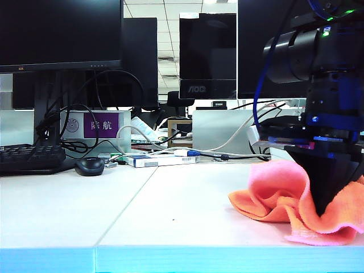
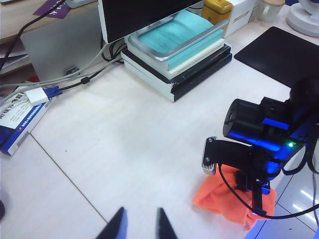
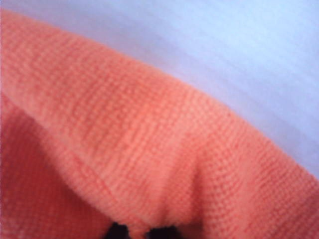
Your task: Wipe the table from back to front using the rag.
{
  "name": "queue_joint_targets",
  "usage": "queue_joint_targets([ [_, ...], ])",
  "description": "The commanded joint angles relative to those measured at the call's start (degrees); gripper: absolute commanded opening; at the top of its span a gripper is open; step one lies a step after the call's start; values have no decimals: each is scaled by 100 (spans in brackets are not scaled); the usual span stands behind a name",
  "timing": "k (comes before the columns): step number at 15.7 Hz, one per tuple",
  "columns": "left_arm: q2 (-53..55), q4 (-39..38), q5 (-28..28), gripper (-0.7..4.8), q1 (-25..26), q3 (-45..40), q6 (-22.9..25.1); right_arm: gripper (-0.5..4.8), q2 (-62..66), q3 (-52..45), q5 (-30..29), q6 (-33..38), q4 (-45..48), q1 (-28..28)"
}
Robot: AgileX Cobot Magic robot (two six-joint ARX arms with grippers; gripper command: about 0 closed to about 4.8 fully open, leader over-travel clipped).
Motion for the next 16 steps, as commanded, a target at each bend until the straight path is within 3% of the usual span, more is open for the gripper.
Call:
queue_joint_targets([
  [1, -11, 74, 0, 85, -7, 35, 17, -6, 455, -157, 197, 90, 542, 9],
  [16, -11, 61, 0, 85, -7, 35, 20, -6, 577, 719, 597, 153, 962, -4],
])
